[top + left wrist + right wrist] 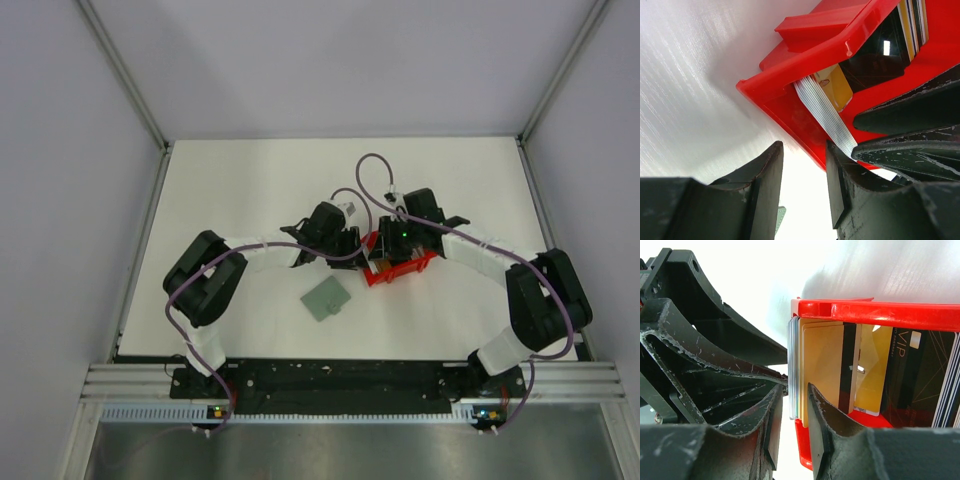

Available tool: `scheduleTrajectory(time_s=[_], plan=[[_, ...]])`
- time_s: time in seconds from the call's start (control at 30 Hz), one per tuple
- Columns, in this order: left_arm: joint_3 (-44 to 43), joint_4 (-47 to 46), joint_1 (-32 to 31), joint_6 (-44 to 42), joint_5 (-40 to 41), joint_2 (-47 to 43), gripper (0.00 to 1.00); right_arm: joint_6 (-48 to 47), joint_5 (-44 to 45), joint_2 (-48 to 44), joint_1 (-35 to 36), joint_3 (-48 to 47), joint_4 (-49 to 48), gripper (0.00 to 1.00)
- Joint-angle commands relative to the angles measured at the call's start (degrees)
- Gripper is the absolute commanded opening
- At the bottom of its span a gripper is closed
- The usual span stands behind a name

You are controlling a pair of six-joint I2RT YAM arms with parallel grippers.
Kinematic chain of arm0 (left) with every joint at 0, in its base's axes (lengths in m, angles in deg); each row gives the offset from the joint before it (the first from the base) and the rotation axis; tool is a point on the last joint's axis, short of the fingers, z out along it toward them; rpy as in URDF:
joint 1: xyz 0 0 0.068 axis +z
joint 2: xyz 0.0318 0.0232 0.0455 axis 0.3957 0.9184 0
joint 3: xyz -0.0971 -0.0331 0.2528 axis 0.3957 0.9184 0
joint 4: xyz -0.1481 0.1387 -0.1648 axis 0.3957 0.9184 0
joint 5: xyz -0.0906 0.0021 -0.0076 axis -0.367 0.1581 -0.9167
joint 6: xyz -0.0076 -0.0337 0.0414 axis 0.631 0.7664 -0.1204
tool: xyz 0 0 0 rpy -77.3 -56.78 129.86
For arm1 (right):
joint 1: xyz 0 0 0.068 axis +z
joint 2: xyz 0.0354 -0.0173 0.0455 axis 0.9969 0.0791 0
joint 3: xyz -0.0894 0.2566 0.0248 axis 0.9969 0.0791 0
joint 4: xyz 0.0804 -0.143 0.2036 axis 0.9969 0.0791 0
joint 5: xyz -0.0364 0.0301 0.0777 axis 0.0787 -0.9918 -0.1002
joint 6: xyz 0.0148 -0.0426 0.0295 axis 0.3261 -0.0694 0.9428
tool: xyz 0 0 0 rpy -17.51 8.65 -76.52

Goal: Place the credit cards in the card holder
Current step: Pick up the credit card from the storage box.

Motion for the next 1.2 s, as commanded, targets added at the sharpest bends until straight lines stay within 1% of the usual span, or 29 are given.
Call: scheduleTrajectory(time_s=[0.0, 0.03, 0.07, 0.1, 0.17, 0.2, 0.27, 0.4, 0.5, 0.57, 0.7, 0.83, 0.93, 1.03, 1.17], plan=[[-1.2, -3.2, -0.3, 0.6, -1.0, -0.7, 0.43, -0.5, -1.3, 0.6, -0.1, -1.1, -0.3, 0.27], [-1.2, -3.2, -0.3, 0.5, -1.1, -0.7, 0.44, -0.5, -1.3, 0.6, -0.1, -1.1, -0.3, 0.26], [-1.1, -3.2, -0.3, 0.5, -1.1, -0.7, 0.44, -0.5, -1.2, 0.7, -0.2, -1.1, -0.3, 0.29], [-1.2, -3.2, -0.4, 0.6, -1.1, -0.7, 0.44, -0.5, -0.7, 0.6, -0.2, -1.0, -0.3, 0.33], [-1.2, -3.2, -0.3, 0.6, -1.1, -0.7, 0.44, -0.1, 1.5, 0.1, -0.2, -0.9, -0.3, 0.49], [-1.2, -3.2, -0.3, 0.5, -1.1, -0.6, 0.44, 0.0, 2.1, 0.2, -0.2, -1.1, -0.3, 0.54], [-1.2, -3.2, -0.3, 0.6, -1.1, -0.7, 0.43, 0.1, 2.5, 0.6, -0.3, -1.2, -0.3, 0.59], [-1.1, -3.3, -0.3, 0.6, -1.1, -0.8, 0.44, 0.1, -0.7, 3.9, -0.2, -2.3, -0.4, 0.59], [-1.2, -3.4, -0.4, 0.6, -1.1, -0.7, 0.43, 0.2, -3.6, 5.4, -0.3, -2.6, -0.9, 0.57], [-1.2, -3.4, -0.3, 0.5, -1.1, -0.7, 0.43, 0.3, -4.4, 5.4, -0.2, -2.6, -1.0, 0.54], [-1.2, -3.4, -0.3, 0.5, -1.1, -0.6, 0.43, 0.2, -4.4, 3.9, -0.2, -1.9, -1.1, 0.42], [-1.4, -3.4, -0.3, 0.5, -1.3, -0.5, 0.43, 0.3, -4.6, 2.5, -0.3, -1.9, -1.1, 0.36], [-1.3, -3.3, -0.3, 0.5, -1.3, -0.5, 0.43, 0.4, -4.8, 2.2, -0.3, -1.8, -0.9, 0.36], [-1.4, -3.2, -0.3, 0.4, -1.3, -0.5, 0.43, 0.4, -5.0, 2.0, -0.3, -1.8, -0.6, 0.41], [-1.5, -3.2, -0.3, 0.4, -1.3, -0.5, 0.43, 0.4, -5.1, 1.4, -0.2, -1.9, -0.3, 0.42]])
